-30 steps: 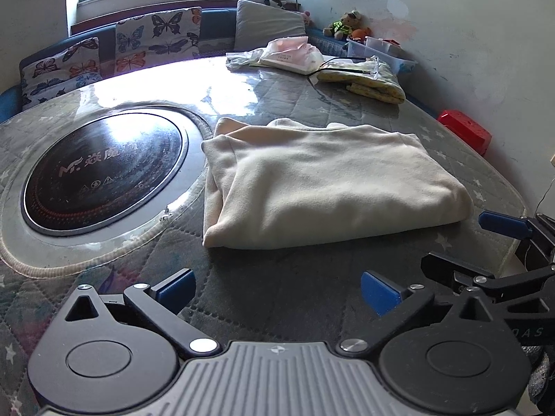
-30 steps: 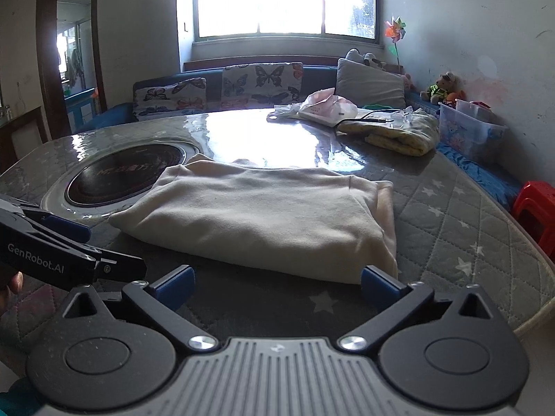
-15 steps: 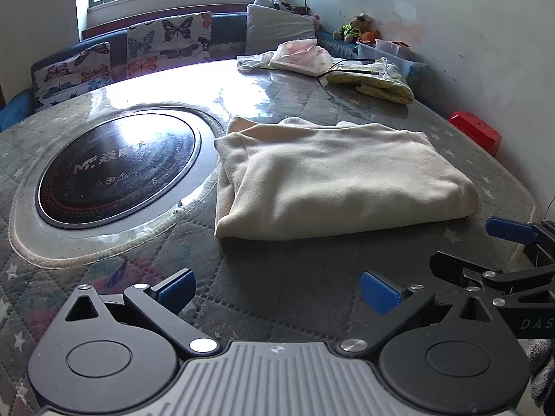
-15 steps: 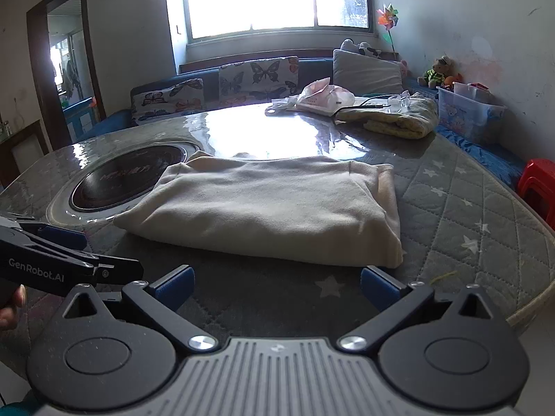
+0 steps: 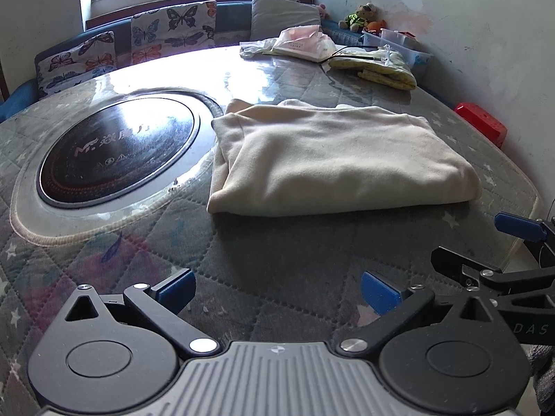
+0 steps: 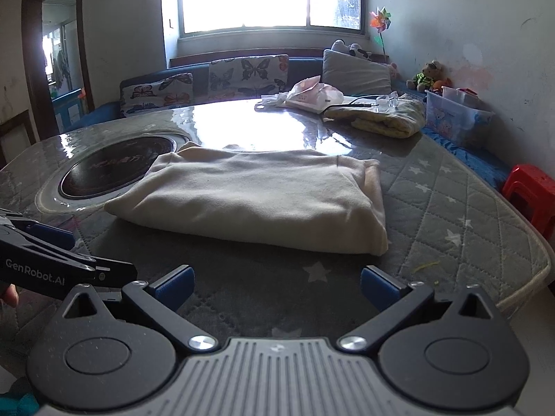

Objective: Fold clothes

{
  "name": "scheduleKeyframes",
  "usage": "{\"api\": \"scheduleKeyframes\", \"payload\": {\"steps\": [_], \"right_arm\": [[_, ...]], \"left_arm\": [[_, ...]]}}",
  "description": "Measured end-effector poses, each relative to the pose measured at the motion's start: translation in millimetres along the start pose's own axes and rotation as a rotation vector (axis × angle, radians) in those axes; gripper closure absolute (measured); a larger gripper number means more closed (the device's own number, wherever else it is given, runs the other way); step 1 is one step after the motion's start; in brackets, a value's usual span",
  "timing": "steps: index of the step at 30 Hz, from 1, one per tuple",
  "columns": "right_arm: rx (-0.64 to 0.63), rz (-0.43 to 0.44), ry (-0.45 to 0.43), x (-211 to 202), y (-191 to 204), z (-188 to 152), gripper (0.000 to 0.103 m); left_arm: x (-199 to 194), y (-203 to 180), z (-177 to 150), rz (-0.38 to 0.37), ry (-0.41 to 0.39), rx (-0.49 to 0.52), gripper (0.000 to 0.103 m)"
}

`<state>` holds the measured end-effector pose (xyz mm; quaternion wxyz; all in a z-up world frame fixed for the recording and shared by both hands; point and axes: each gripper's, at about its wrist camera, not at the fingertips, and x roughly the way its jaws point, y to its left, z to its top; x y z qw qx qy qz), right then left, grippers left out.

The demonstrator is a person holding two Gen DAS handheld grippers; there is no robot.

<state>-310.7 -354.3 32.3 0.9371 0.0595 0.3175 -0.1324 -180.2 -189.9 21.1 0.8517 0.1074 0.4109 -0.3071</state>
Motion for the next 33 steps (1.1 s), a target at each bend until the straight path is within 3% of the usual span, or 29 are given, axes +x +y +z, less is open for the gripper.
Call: {"api": "scheduleKeyframes", "payload": {"steps": [33], "right_arm": [[0.009,-0.002,0.014,-6.0,4.9,-11.6,0.000]], "left_arm": [[-1.8,-5.8,-11.5,0.062,0.031,-0.012,0.000]]}}
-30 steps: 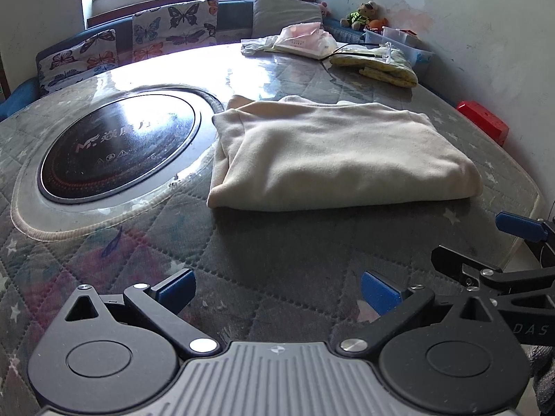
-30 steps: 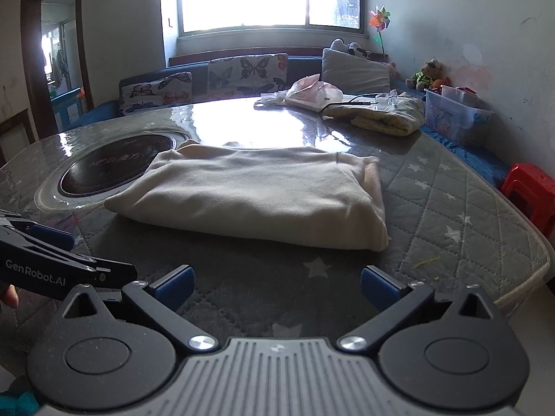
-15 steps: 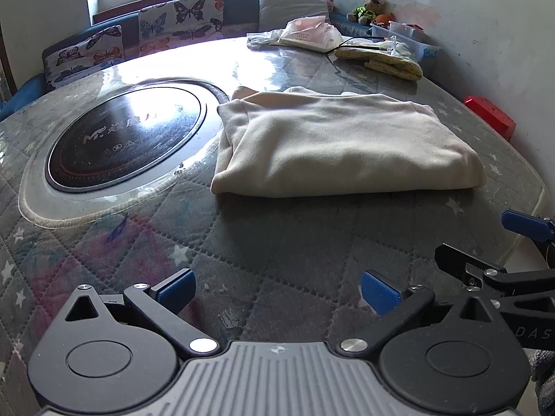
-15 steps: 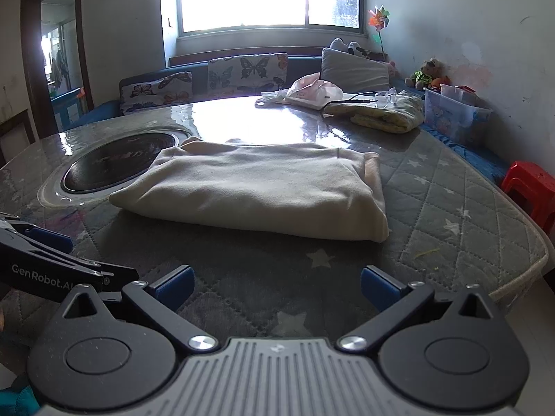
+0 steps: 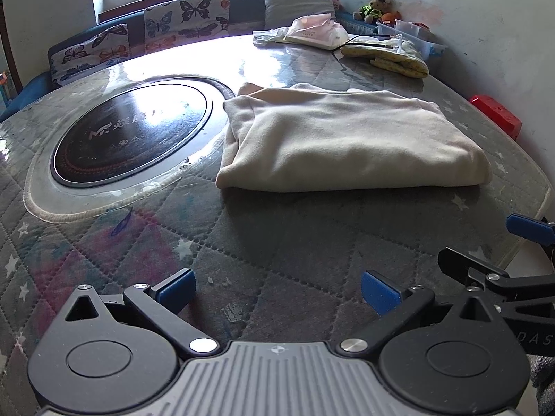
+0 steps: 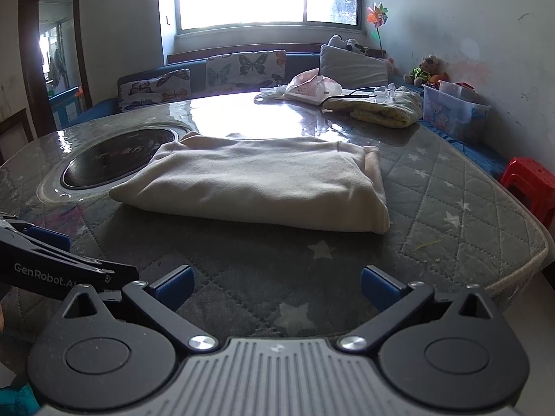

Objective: Fold clothes

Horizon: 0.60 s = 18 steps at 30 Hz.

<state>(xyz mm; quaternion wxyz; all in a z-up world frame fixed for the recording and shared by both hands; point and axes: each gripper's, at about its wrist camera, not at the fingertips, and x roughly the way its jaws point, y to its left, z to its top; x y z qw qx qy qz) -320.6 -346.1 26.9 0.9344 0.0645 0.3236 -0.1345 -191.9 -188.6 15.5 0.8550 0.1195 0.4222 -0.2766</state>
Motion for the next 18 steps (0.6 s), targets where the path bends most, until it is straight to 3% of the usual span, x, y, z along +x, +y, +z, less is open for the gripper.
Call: {"api": "scheduleKeyframes", "payload": {"steps": [18], "right_arm": [[-0.002,-0.015,0.005,0.5,4.1,0.7,0.000]], "left_arm": [[0.1,1.4,-0.2,0.014,0.002,-0.006,0.000]]}}
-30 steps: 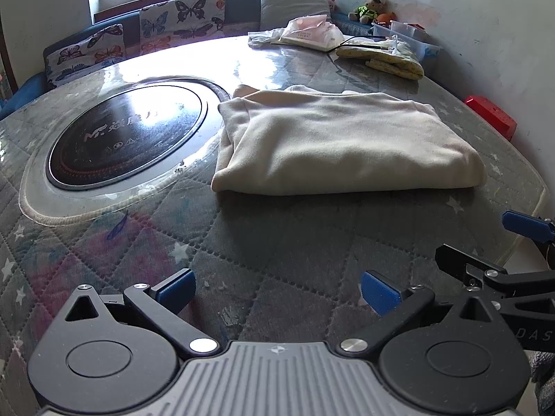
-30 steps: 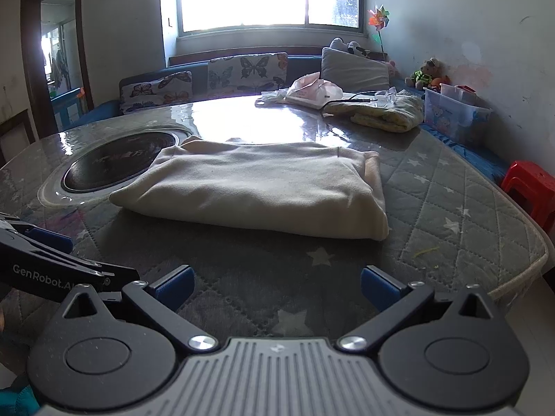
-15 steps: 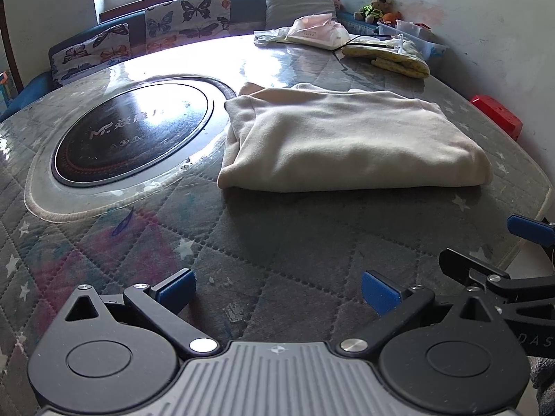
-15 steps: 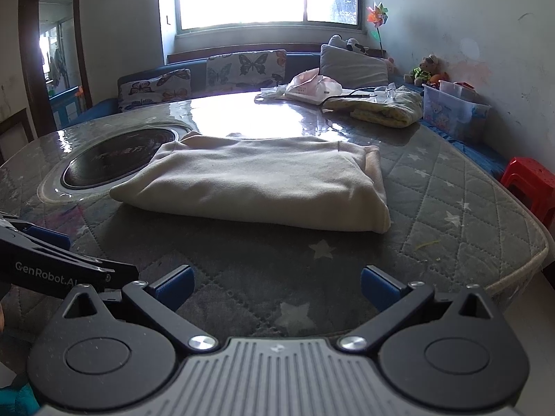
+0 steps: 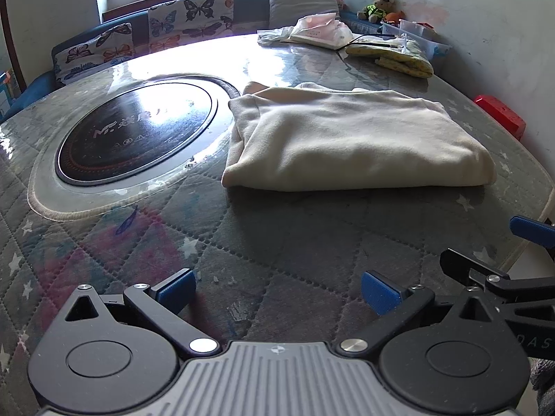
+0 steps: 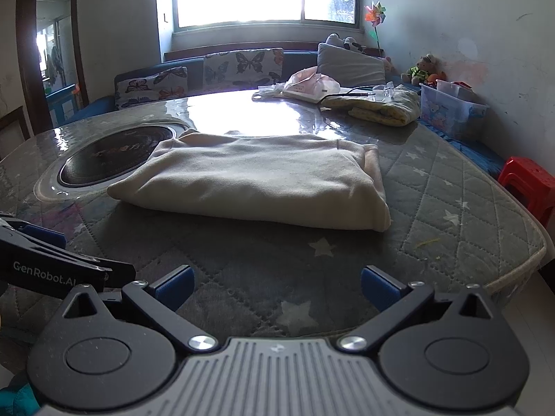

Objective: Fold clothes

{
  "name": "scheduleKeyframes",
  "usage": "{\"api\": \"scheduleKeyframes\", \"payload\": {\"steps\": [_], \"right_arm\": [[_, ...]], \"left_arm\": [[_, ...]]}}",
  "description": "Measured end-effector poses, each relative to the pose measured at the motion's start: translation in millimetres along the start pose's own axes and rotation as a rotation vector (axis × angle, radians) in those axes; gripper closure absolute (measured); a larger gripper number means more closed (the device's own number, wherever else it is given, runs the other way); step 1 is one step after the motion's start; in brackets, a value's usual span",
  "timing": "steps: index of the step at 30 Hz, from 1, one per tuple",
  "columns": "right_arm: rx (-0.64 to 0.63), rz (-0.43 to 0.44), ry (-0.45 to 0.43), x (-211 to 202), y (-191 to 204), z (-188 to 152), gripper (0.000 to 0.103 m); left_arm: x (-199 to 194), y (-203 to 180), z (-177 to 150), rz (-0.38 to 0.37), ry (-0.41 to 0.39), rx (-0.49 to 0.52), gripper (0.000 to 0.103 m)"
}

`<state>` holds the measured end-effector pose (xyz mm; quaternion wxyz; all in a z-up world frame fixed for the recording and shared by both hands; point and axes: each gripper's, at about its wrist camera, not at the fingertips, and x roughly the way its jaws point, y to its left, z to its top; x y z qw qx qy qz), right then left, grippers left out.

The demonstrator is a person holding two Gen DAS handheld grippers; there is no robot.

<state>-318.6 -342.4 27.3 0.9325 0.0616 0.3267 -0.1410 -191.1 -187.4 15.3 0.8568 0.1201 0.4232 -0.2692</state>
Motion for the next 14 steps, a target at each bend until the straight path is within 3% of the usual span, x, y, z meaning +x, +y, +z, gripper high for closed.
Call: {"api": "scheduleKeyframes", "payload": {"steps": [14], "right_arm": [[0.003,0.004,-0.005,1.0,2.1,2.3,0.000]], "left_arm": [[0.5,5.0,0.8,0.018,-0.009,-0.028,0.000]]}}
